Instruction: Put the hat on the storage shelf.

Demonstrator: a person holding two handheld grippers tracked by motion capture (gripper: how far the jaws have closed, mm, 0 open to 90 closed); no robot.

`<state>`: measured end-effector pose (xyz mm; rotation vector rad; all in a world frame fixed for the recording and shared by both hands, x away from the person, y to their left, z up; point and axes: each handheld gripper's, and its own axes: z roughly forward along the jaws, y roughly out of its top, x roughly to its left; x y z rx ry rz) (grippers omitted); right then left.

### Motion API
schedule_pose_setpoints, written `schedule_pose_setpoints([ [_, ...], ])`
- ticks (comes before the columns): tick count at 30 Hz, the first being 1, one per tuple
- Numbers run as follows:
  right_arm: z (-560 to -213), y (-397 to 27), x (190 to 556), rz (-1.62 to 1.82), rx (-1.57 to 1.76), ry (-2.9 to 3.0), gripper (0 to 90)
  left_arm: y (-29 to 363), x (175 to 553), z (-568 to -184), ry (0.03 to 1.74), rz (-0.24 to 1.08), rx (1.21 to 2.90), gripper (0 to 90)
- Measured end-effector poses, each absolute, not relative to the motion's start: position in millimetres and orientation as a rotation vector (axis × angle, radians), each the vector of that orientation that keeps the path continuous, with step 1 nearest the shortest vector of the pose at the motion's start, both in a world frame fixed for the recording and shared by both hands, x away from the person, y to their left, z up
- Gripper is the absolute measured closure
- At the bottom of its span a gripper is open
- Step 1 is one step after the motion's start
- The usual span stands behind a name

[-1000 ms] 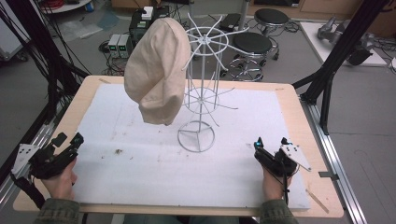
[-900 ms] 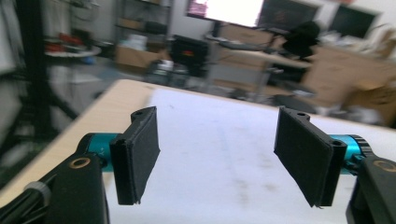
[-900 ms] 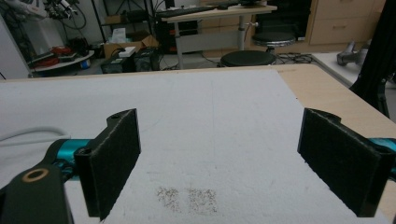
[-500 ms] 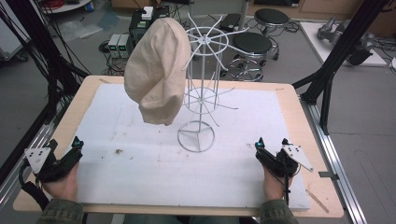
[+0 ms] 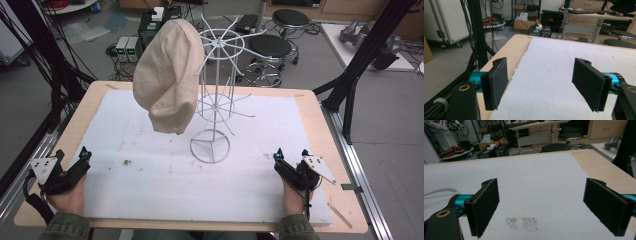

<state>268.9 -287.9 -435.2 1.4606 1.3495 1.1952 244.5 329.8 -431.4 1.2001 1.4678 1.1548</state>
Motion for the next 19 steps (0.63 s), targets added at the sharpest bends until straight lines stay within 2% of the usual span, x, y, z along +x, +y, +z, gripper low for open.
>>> schedule_pose_setpoints([
  [19, -437.3, -291.3, 270.3, 1.202, 1.487, 1.343, 12.4, 330.9, 246.4, -434.6, 1.487, 1.122, 1.221, 28.9],
])
